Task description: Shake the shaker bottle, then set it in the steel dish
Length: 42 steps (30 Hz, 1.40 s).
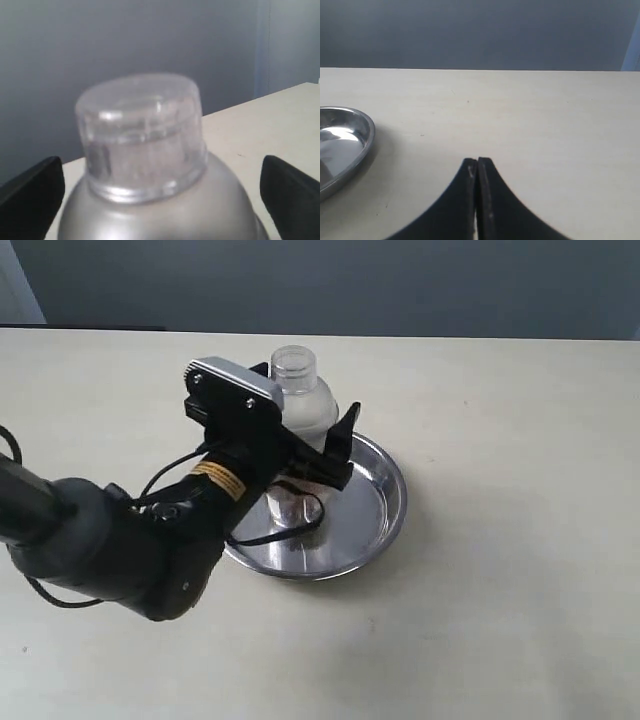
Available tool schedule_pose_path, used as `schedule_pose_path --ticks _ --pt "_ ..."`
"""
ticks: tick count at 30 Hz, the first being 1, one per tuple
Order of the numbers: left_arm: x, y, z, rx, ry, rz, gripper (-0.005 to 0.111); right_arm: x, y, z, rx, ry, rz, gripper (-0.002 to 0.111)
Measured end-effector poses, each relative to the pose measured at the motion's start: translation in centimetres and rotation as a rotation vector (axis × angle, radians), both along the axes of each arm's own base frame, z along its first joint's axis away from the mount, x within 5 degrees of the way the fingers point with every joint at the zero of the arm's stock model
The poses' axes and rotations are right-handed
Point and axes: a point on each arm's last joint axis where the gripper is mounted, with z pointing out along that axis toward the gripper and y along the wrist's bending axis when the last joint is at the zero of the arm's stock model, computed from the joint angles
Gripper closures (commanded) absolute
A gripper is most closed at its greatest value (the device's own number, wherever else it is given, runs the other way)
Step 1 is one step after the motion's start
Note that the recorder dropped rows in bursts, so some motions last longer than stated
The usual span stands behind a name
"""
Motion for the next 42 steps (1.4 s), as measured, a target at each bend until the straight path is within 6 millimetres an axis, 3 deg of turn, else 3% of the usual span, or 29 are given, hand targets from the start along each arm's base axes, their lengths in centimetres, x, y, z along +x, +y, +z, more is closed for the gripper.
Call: schedule_pose_path --ticks 7,10,12,15,17,19,25,34,42 --pt "-0.4 0.3 3.7 0.017 -0.118 0.002 0.003 0.0 0.0 0.0 0.002 0.000 0.000 0.109" --pt "-0.7 0.5 5.3 -0.007 -0.157 0.005 0.011 0.0 0.0 0.0 0.002 0.000 0.000 0.109" --pt "-0.9 0.7 6.3 -0.021 -0.177 0.006 0.025 0.0 0.0 0.0 0.002 0.000 0.000 0.109" --pt "-1.3 0.8 7.5 -0.021 -0.174 -0.011 0.057 0.0 0.0 0.0 0.002 0.000 0.000 0.109" --pt "-1.5 0.7 8.0 -0.004 -0.154 -0.043 0.087 0.0 0.0 0.0 0.002 0.000 0.000 0.109" --pt "-1.9 0.7 8.5 0.007 -0.138 -0.070 0.106 0.0 0.0 0.0 0.002 0.000 0.000 0.109" --pt "-2.8 1.2 10.9 0.007 -0.153 -0.093 0.106 0.0 0.0 0.0 0.002 0.000 0.000 0.109" --pt "-2.9 3.9 12.3 -0.170 -0.049 0.130 0.106 0.0 0.0 0.0 0.002 0.000 0.000 0.109" --pt "-3.6 4.6 13.5 0.055 -0.107 0.161 0.106 0.0 0.0 0.0 0.002 0.000 0.000 0.109"
